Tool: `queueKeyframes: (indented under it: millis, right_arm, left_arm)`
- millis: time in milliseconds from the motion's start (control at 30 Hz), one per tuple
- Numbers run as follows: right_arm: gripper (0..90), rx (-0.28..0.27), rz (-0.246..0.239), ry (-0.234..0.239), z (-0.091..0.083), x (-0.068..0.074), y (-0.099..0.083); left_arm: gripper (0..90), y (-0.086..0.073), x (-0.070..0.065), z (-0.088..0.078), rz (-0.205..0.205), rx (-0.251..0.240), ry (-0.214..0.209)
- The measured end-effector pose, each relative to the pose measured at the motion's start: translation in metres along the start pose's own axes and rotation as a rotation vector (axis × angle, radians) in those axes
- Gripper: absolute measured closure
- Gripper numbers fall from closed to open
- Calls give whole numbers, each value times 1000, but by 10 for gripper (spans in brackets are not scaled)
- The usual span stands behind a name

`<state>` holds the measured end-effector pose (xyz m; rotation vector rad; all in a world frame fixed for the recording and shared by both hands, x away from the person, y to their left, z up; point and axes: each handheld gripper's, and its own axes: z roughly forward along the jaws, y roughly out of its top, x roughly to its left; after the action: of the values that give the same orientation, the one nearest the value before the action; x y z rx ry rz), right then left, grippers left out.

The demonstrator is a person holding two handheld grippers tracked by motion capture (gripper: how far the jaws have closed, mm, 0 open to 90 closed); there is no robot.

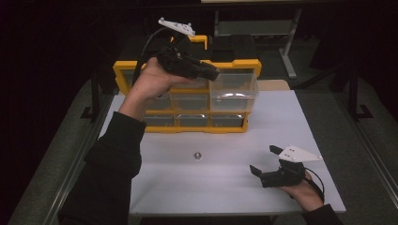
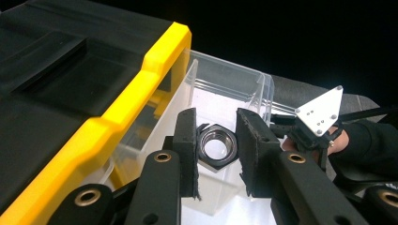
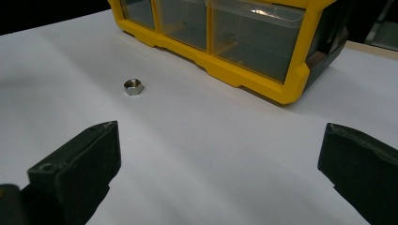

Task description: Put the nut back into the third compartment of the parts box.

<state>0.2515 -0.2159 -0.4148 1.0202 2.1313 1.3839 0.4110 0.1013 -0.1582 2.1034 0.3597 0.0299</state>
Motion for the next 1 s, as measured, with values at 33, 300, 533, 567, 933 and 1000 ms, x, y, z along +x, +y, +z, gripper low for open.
queueKeyframes:
  millis: [33, 300, 533, 567, 933, 1000]
  right_arm:
    - [0, 0, 1, 0, 0, 0, 0]
    - [0, -6, 5, -1, 0, -2, 0]
    - [0, -10, 6, -5, -1, -2, 0]
    - [0, -9, 6, -5, -2, -1, 0]
    - [0, -16, 0, -6, -4, -1, 1]
    - [0, -16, 4, -8, -4, -1, 1]
  left_arm:
    - [705, 0, 0, 1, -2, 1, -3]
    - [704, 0, 5, 15, 1, 29, -5]
    - [703, -2, 9, 24, 3, 51, 3]
    - [703, -2, 9, 26, -1, 47, 9]
    - [639, -5, 15, 33, -5, 50, 12]
    - [675, -5, 15, 31, -7, 34, 2]
